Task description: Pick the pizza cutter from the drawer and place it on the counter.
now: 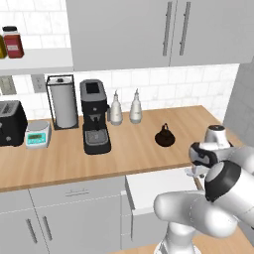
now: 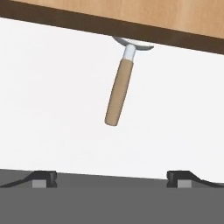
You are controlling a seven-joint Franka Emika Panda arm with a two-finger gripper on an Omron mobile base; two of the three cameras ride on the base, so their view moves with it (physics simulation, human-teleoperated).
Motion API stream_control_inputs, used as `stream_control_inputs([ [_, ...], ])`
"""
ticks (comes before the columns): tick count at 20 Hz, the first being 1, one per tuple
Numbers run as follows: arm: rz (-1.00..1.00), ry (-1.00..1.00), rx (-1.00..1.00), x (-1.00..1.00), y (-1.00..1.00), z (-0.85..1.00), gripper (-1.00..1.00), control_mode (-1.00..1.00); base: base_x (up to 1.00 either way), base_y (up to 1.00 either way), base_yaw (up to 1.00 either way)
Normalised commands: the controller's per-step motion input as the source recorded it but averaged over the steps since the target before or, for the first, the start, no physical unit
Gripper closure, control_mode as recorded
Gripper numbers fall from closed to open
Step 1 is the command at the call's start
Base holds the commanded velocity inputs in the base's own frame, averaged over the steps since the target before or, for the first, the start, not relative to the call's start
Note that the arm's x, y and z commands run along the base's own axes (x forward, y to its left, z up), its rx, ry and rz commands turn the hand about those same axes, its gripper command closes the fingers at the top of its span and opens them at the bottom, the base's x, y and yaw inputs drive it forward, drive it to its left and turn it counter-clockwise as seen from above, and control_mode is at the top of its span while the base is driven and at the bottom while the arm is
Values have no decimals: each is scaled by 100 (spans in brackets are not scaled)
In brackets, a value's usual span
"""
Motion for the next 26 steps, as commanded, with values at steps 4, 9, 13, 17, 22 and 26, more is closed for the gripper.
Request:
stream_control_inputs([
  [4, 0, 0, 0, 0, 4, -34, -100, -100, 0, 0, 0],
  [9, 0, 0, 0, 0, 0, -41, -100, -100, 0, 0, 0],
  [13, 0, 0, 0, 0, 0, -52, -100, -100, 0, 0, 0],
  [17, 0, 0, 0, 3, 0, -45, -100, -100, 0, 0, 0],
  [22, 0, 0, 5, 23, -5, -11, -100, -100, 0, 0, 0],
  [26, 0, 0, 7, 41, -18, -1, -100, -100, 0, 0, 0],
])
